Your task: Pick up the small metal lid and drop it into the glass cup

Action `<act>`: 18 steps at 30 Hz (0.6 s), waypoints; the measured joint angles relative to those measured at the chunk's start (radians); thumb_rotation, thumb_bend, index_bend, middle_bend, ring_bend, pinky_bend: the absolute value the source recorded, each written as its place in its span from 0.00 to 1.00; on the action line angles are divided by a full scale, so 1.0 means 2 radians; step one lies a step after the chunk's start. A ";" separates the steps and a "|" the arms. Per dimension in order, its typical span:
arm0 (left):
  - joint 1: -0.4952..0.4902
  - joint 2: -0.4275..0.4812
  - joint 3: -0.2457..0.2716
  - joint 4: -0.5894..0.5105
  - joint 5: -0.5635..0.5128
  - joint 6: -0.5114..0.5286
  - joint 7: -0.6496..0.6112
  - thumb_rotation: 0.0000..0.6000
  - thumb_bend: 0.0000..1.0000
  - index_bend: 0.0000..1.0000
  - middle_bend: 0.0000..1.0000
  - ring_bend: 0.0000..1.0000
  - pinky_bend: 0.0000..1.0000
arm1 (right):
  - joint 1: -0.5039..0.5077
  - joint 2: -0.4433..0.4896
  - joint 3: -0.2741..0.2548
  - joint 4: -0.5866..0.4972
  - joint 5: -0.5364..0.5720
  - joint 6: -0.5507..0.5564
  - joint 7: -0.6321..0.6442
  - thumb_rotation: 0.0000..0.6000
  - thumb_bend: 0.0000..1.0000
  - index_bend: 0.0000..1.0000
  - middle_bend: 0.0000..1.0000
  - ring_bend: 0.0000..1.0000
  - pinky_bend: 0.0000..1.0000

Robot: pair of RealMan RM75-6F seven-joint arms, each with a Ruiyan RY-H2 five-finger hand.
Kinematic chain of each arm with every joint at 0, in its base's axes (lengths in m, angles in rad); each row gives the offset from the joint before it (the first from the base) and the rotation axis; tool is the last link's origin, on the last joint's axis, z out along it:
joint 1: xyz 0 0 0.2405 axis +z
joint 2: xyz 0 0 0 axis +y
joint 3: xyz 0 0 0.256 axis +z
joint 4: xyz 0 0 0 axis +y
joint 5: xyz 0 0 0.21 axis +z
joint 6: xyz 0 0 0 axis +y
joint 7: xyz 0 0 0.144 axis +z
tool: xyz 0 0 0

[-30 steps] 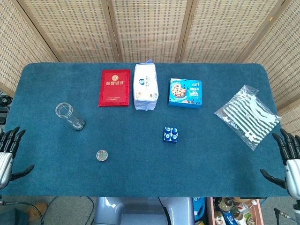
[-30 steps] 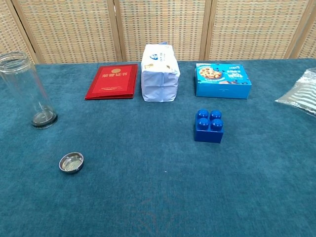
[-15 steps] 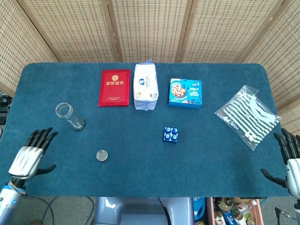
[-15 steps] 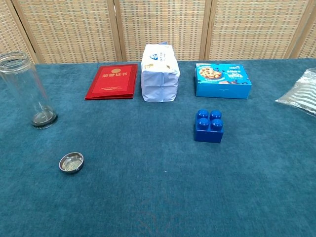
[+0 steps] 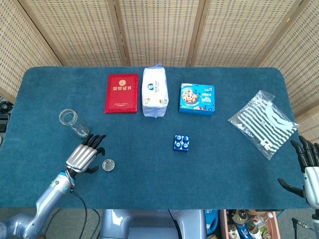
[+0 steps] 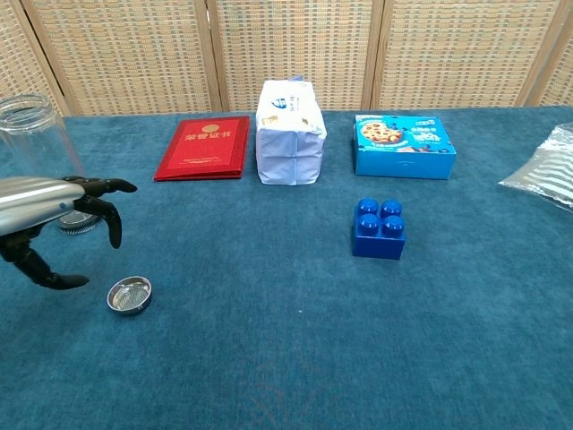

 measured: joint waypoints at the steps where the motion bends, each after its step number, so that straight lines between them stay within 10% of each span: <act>1: -0.003 -0.003 0.000 0.002 -0.002 -0.002 0.003 1.00 0.31 0.45 0.00 0.00 0.00 | 0.000 0.000 0.000 0.000 0.001 -0.001 0.000 1.00 0.00 0.03 0.00 0.00 0.00; 18: -0.020 -0.045 0.021 0.033 -0.022 0.004 0.020 1.00 0.32 0.48 0.00 0.00 0.00 | 0.001 0.002 -0.001 0.000 0.004 -0.005 0.009 1.00 0.00 0.03 0.00 0.00 0.00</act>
